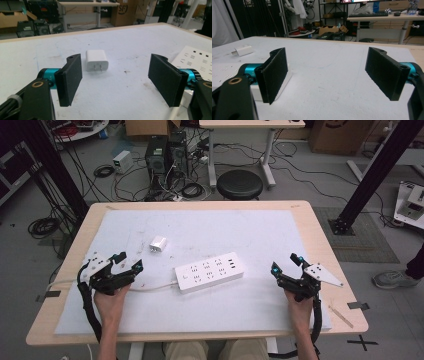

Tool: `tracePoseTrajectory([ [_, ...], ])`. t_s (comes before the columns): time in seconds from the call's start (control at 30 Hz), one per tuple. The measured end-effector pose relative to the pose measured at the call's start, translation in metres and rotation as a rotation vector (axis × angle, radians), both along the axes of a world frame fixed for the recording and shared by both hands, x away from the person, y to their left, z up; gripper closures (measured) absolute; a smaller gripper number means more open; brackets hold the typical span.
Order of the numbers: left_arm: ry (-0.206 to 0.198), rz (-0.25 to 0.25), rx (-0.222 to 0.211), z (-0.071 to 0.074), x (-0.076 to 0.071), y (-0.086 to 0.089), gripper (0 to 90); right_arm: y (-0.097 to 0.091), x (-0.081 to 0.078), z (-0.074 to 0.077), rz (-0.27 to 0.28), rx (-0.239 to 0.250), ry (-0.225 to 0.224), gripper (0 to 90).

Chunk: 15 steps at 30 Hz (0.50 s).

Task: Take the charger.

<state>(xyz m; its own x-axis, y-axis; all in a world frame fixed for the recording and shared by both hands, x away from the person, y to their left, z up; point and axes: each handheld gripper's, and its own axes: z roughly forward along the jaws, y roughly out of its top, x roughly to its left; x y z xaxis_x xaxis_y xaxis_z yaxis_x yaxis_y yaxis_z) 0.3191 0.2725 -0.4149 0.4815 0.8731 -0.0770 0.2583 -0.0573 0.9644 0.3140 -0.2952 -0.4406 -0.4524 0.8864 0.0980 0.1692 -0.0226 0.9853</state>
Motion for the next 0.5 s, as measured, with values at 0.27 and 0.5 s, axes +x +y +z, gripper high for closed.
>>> tracePoseTrajectory([
  [0.27, 0.028, -0.001, 0.050, 0.019, 0.012, -0.012, 27.3, 0.000, 0.000, 0.000, -0.001, 0.003, 0.000, 18.5],
  [0.5, 0.085, 0.036, 0.119, 0.032, 0.034, -0.028, 27.2, 0.000, 0.000, 0.000, -0.003, -0.001, -0.001, 18.5],
])
